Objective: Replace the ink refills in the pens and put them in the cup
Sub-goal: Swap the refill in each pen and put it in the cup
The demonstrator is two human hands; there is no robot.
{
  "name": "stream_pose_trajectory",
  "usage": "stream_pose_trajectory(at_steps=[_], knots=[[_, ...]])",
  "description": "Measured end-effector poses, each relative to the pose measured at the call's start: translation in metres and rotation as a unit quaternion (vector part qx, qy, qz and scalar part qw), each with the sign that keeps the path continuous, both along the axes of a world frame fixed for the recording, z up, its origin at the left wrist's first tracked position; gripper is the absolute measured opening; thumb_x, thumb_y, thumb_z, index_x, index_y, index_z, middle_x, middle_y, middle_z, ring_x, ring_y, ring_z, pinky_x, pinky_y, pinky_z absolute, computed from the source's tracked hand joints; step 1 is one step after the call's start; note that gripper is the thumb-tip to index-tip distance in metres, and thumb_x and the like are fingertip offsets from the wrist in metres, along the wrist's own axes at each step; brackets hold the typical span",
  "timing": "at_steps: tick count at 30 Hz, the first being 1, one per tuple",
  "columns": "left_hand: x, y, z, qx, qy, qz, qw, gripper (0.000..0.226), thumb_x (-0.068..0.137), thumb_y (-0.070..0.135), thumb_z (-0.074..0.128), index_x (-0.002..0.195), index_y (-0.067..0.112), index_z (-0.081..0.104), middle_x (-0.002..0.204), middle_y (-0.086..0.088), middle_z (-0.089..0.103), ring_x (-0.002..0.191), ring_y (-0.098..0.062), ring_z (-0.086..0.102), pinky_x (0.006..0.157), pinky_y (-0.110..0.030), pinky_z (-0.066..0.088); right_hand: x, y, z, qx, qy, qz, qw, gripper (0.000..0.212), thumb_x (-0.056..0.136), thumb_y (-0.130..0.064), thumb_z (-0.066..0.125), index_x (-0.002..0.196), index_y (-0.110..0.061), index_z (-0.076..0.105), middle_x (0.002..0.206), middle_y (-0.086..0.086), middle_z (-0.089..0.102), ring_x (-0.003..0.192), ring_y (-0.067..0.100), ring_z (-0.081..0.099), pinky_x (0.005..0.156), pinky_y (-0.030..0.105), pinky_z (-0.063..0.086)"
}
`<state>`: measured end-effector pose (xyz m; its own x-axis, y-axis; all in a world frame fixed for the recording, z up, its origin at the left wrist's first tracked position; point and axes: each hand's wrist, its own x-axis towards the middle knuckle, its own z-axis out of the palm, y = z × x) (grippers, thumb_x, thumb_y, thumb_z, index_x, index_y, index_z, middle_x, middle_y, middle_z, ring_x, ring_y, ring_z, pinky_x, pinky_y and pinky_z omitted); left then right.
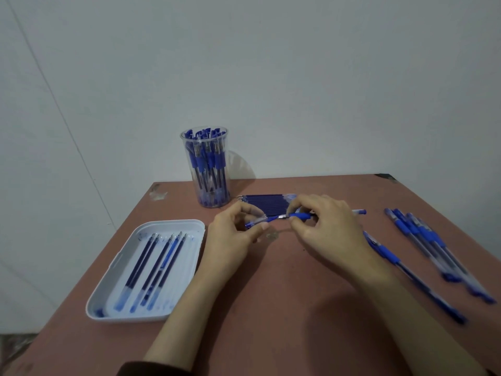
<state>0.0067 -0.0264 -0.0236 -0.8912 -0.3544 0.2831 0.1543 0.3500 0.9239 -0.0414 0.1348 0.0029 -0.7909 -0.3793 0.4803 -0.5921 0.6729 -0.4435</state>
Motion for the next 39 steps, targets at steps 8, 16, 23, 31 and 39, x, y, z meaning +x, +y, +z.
stream_pose_trajectory(at_steps=[8, 16, 23, 31, 39], knots=[[0.002, 0.002, 0.002, -0.014, -0.008, -0.017, 1.000, 0.022, 0.075, 0.008, 0.078, 0.077, 0.026, 0.066, 0.072, -0.001, 0.070, 0.063, -0.020, 0.065, 0.071, -0.037, 0.055, -0.001, 0.000, -0.004, -0.013, -0.001, 0.032, 0.999, 0.010, 0.081, -0.018, 0.061, 0.078, -0.026, 0.067, 0.072, -0.012, 0.061, 0.076, 0.009, 0.051, 0.073, 0.029, 0.036], [0.002, 0.002, 0.002, -0.042, -0.001, -0.015, 0.999, 0.024, 0.071, 0.010, 0.081, 0.075, 0.031, 0.069, 0.070, -0.006, 0.070, 0.061, -0.017, 0.063, 0.071, -0.041, 0.054, 0.001, -0.006, -0.006, -0.076, -0.082, 0.100, 0.989, 0.024, 0.085, -0.004, 0.059, 0.093, -0.024, 0.069, 0.075, -0.017, 0.060, 0.079, -0.006, 0.056, 0.066, 0.004, 0.037], [0.005, 0.002, 0.002, -0.063, 0.001, -0.015, 0.998, 0.022, 0.070, 0.010, 0.081, 0.075, 0.029, 0.071, 0.070, 0.003, 0.071, 0.060, -0.010, 0.063, 0.066, -0.029, 0.054, 0.003, -0.004, -0.004, -0.104, -0.137, 0.125, 0.977, 0.028, 0.087, -0.001, 0.057, 0.094, -0.028, 0.054, 0.074, -0.009, 0.067, 0.080, -0.001, 0.057, 0.065, 0.007, 0.040], [0.006, 0.003, 0.003, -0.079, -0.003, -0.013, 0.997, 0.019, 0.071, 0.012, 0.081, 0.077, 0.028, 0.073, 0.072, 0.004, 0.071, 0.065, -0.013, 0.066, 0.068, -0.027, 0.056, 0.005, -0.004, -0.002, -0.119, -0.165, 0.139, 0.969, 0.023, 0.089, -0.002, 0.058, 0.097, -0.023, 0.055, 0.073, -0.007, 0.067, 0.068, -0.010, 0.053, 0.062, 0.004, 0.038], [0.008, 0.002, 0.005, -0.085, -0.002, -0.010, 0.996, 0.023, 0.072, 0.011, 0.081, 0.074, 0.032, 0.071, 0.072, 0.004, 0.072, 0.067, -0.012, 0.067, 0.072, -0.032, 0.057, 0.005, -0.007, -0.008, -0.150, -0.175, 0.151, 0.961, 0.021, 0.088, -0.001, 0.059, 0.091, -0.022, 0.060, 0.071, -0.004, 0.067, 0.064, -0.004, 0.055, 0.062, 0.006, 0.039]])
